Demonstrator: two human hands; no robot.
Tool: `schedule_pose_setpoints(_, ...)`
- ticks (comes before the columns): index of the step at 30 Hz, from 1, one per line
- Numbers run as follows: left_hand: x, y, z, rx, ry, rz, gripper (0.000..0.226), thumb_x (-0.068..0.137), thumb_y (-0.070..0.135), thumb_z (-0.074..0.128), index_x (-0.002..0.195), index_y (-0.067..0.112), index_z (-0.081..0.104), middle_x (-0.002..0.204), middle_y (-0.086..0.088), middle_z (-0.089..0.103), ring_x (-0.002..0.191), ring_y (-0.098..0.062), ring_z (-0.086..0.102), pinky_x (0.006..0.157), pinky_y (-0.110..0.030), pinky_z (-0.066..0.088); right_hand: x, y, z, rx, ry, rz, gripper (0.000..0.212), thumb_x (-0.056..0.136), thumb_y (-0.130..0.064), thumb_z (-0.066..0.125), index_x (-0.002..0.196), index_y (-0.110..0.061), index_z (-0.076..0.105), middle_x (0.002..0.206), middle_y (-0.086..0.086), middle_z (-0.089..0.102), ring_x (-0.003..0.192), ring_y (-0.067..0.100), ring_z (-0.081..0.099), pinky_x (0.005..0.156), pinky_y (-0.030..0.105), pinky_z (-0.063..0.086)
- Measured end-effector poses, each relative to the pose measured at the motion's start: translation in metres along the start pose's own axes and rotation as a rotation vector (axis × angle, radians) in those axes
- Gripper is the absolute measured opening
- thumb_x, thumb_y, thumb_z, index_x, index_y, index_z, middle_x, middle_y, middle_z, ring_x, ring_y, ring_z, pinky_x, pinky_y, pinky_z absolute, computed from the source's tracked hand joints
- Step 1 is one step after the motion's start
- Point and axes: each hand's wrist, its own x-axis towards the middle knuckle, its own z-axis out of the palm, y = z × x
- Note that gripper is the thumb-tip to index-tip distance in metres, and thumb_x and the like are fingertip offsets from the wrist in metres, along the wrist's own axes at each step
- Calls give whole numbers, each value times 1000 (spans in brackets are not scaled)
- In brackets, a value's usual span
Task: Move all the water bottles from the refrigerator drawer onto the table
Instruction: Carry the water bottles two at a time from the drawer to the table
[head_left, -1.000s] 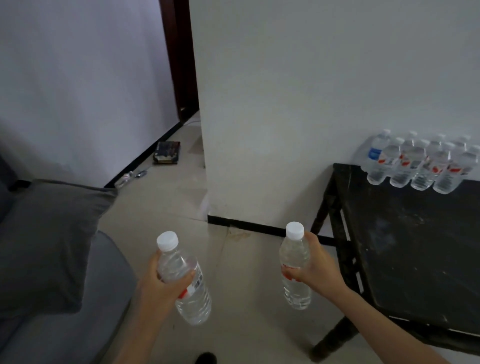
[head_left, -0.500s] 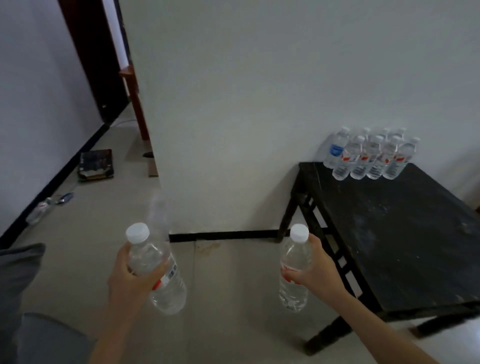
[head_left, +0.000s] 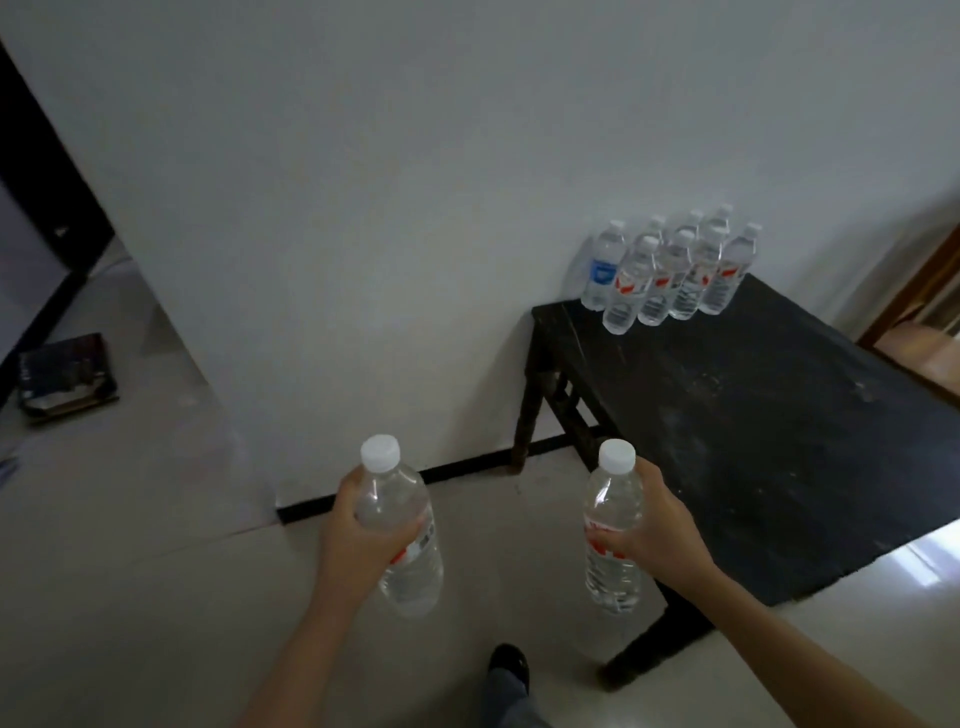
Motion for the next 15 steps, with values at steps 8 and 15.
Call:
schedule_pose_setpoints(8, 97, 33, 86, 55, -85, 53, 84, 36, 56, 74, 113, 35, 48, 103, 6, 64, 94, -18, 62, 82, -39, 52, 109, 12, -26, 130, 97, 11, 90, 63, -22, 83, 134, -25, 28, 108, -12, 45, 102, 11, 48, 88, 34, 47)
schedule_pose_setpoints(15, 150, 45, 152, 72, -138, 22, 95, 33, 58, 71, 120, 30, 45, 110, -2, 61, 100, -24, 59, 86, -44, 50, 170, 46, -59, 181, 151, 111, 88, 62, -22, 82, 132, -30, 29, 110, -10, 48, 104, 13, 50, 88, 36, 48)
